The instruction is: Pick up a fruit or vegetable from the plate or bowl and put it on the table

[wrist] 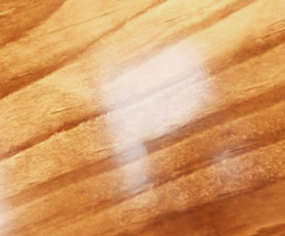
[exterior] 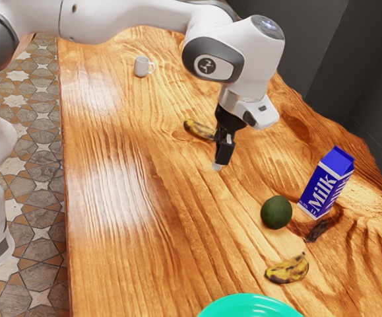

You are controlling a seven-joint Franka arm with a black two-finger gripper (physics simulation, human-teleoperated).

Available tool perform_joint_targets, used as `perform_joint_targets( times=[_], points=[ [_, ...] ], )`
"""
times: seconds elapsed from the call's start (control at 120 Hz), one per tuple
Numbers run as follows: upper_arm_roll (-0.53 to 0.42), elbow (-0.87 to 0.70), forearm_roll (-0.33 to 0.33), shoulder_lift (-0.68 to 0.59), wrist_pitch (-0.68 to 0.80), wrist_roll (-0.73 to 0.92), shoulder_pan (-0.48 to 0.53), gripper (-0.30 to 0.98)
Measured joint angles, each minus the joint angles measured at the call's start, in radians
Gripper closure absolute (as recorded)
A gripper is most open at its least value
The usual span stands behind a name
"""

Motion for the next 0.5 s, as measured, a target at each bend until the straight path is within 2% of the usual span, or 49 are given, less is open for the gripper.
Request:
perform_joint_targets(
  times=[0.242,0.417,0.5],
  points=[
    [-0.011,0.005,0.004,0.003,0.054,0.027,0.102,0.0],
    [-0.009,0.042,0.059,0.026,0.075,0.156,0.061,0.0],
    [-0.01,0.072,0.045,0.051,0.081,0.202,0.033,0.0]
  ],
)
